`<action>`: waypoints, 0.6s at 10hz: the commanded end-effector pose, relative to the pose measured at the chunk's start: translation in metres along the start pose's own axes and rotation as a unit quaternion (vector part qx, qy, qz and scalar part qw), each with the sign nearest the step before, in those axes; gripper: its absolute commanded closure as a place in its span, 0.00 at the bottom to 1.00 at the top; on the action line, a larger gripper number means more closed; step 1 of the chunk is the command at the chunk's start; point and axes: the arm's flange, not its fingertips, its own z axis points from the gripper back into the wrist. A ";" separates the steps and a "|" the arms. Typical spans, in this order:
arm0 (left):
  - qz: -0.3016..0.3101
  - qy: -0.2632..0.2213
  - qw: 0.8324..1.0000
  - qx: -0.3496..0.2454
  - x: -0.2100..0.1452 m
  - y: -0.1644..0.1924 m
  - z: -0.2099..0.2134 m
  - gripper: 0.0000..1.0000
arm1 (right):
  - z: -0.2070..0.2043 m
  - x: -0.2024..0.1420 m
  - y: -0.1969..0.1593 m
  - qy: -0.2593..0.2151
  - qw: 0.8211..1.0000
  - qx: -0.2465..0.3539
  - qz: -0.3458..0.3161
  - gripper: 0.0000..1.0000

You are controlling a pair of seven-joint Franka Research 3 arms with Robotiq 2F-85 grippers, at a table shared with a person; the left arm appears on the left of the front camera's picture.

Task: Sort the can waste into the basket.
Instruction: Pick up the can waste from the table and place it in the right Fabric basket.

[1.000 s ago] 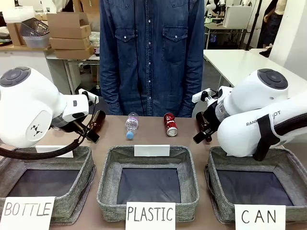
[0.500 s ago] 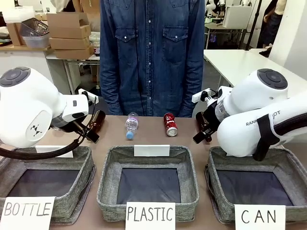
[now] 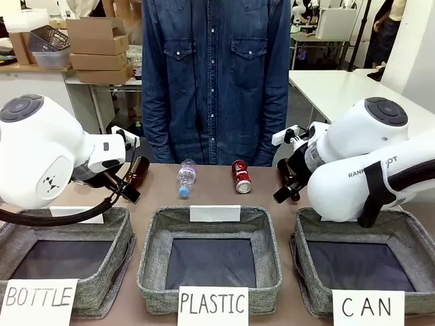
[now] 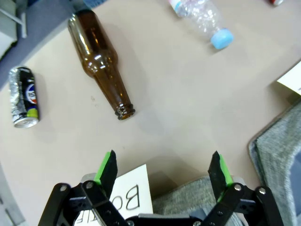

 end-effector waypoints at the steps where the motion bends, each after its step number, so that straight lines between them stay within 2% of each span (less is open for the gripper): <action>1: -0.013 0.044 0.999 -0.022 0.013 0.001 0.075 0.00 | 0.069 0.008 -0.015 0.011 0.999 0.027 -0.025 0.00; 2: -0.012 0.030 0.999 -0.008 0.010 -0.002 0.130 0.00 | 0.117 0.003 -0.024 -0.008 0.999 0.011 -0.043 0.00; 3: -0.008 -0.030 0.999 -0.008 -0.005 0.000 0.187 0.00 | 0.165 -0.009 -0.029 -0.050 0.997 0.015 -0.053 0.00; 4: -0.012 -0.068 0.998 -0.012 -0.022 -0.003 0.219 0.00 | 0.191 -0.021 -0.027 -0.068 0.996 -0.018 -0.058 0.00; 5: -0.009 -0.095 0.995 0.000 -0.030 -0.011 0.227 0.00 | 0.205 -0.031 -0.022 -0.097 0.994 -0.024 -0.048 0.00; 6: -0.004 -0.026 1.000 -0.001 0.009 -0.003 0.180 0.00 | 0.200 -0.034 -0.013 -0.127 0.987 -0.081 -0.049 0.00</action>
